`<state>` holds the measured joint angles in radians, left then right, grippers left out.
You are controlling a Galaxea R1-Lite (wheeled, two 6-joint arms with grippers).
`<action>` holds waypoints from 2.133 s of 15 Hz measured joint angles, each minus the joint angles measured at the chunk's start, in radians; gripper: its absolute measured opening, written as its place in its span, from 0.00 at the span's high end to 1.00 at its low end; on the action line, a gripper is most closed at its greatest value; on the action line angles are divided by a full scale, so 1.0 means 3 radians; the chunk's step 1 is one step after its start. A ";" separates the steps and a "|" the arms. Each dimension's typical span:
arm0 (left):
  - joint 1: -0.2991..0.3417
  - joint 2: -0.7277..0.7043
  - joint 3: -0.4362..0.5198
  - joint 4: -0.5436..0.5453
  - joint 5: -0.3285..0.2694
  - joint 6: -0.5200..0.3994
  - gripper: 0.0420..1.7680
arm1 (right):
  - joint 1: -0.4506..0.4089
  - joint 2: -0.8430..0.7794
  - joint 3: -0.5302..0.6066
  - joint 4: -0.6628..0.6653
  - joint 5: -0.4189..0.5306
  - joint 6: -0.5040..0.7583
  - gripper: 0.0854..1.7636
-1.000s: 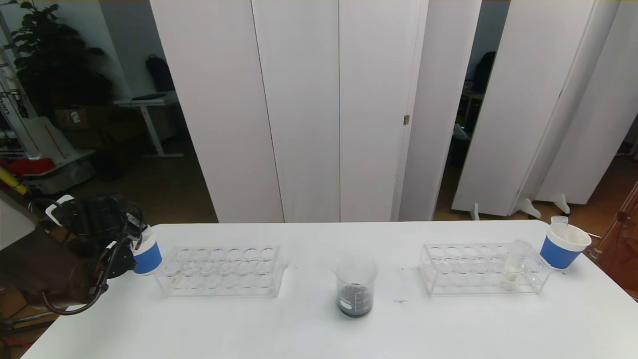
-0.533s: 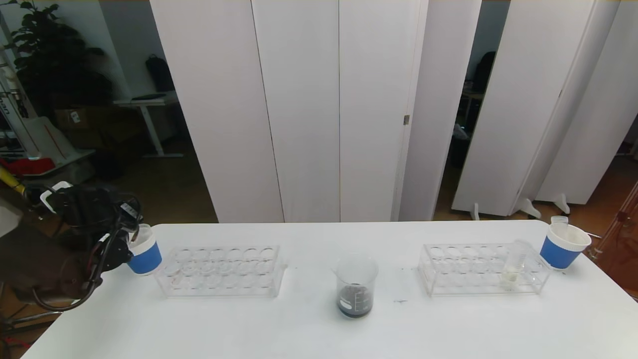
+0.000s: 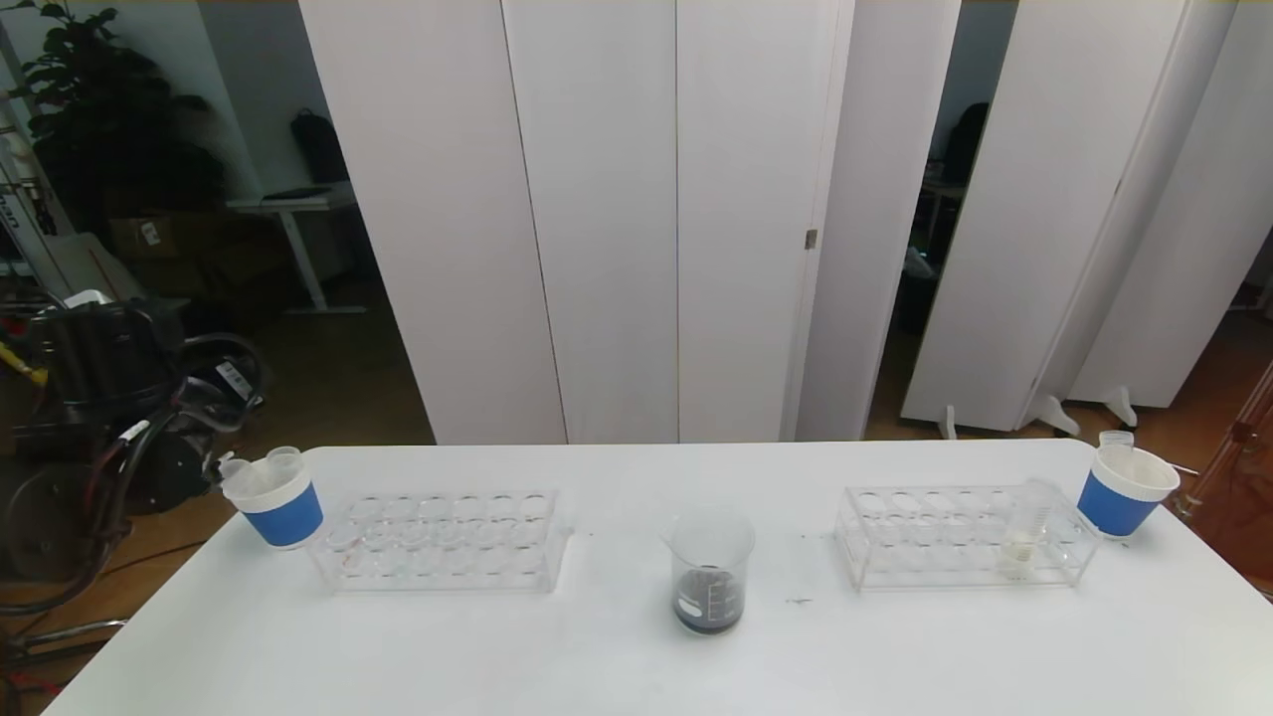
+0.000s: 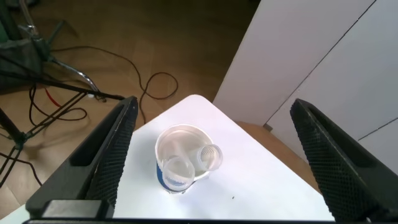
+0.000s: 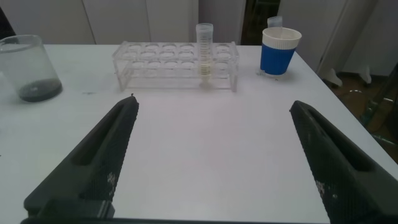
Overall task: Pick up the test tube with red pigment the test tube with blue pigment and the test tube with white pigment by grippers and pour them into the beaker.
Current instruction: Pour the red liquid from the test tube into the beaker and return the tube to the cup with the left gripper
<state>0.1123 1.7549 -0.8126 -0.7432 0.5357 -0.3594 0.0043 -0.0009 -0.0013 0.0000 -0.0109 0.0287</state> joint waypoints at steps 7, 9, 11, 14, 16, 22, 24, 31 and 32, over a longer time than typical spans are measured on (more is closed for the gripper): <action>-0.0233 -0.1233 0.0135 0.1097 -0.0290 0.0209 0.01 | -0.0001 0.0000 0.0001 0.0000 0.0001 0.0000 0.01; -0.0232 -0.1620 0.0234 0.1307 -0.0378 0.0308 0.01 | 0.0000 0.0000 0.0001 0.0000 0.0000 0.0000 0.01; -0.0229 -0.2024 0.0379 0.1526 -0.0535 0.0374 0.01 | 0.0000 0.0001 0.0001 0.0000 0.0000 0.0000 0.01; -0.0228 -0.2724 0.0653 0.1968 -0.0749 0.0536 0.01 | 0.0000 0.0000 0.0001 0.0000 0.0000 0.0000 0.01; -0.0235 -0.3220 0.0826 0.2269 -0.0917 0.0621 0.01 | 0.0000 0.0001 0.0001 0.0000 0.0000 0.0001 0.01; -0.0257 -0.4572 0.1340 0.2672 -0.1541 0.0937 0.01 | 0.0000 0.0001 0.0001 0.0000 0.0000 0.0000 0.01; -0.0289 -0.4968 0.1496 0.2843 -0.1642 0.1011 0.01 | 0.0000 0.0000 0.0001 0.0000 0.0001 0.0001 0.01; -0.0369 -0.5786 0.2270 0.2968 -0.1791 0.1174 0.01 | 0.0000 0.0000 0.0000 0.0000 0.0000 0.0001 0.01; -0.0369 -0.5813 0.2361 0.2931 -0.1787 0.1207 0.01 | 0.0000 0.0000 0.0000 0.0000 0.0001 0.0000 0.01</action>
<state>0.0017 0.0109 -0.1043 0.1362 -0.0004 0.0028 0.0043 -0.0009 -0.0013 0.0000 -0.0104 0.0287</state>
